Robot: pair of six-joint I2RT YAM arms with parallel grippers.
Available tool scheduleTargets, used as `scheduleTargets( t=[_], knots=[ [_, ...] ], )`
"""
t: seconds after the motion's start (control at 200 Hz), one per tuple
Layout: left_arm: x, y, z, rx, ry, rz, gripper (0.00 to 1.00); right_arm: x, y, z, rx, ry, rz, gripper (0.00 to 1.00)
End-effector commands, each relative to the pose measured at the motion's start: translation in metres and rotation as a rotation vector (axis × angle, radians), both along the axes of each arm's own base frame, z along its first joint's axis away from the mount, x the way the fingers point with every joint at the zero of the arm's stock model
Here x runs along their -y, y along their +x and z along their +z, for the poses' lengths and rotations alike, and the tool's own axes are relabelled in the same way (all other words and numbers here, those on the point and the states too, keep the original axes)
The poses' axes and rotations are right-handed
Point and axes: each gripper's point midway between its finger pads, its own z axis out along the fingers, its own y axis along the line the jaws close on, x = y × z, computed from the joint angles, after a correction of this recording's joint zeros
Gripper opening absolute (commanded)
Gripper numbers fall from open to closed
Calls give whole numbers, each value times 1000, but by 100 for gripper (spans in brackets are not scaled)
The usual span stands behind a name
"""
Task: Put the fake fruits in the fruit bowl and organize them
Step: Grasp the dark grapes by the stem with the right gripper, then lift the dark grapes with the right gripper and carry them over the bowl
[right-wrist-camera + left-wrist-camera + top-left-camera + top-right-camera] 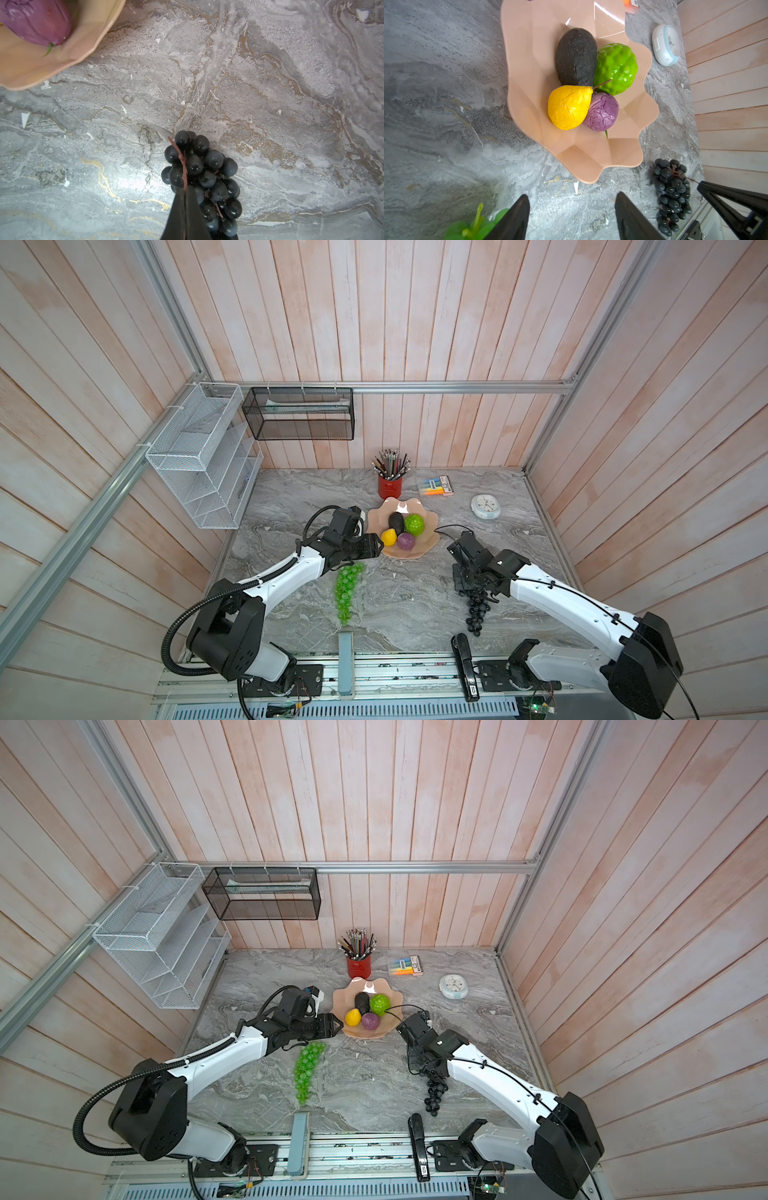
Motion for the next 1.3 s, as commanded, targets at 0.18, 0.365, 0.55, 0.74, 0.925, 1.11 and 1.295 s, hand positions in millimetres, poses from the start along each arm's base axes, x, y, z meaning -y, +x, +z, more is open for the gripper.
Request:
scheduleTargets(
  t=[0.18,0.365,0.55,0.74,0.925,1.11,1.295],
  knots=[
    [-9,-1,14,25,11,30,67,-11,24,74,165,54,14,0],
    [-19,-5,20,31,33,63,68,-24,40,113,253,96,54,0],
    [-21,-6,17,19,26,86,67,-47,59,164,363,156,119,0],
    [-20,-7,14,8,14,91,68,-77,81,210,468,223,204,0],
    [-25,-13,13,10,5,108,67,-110,90,225,465,287,270,0],
    [-30,-14,11,12,39,105,67,-143,101,223,446,353,341,0],
    [-33,-15,15,27,52,112,68,-175,115,214,412,373,424,0]
  ],
)
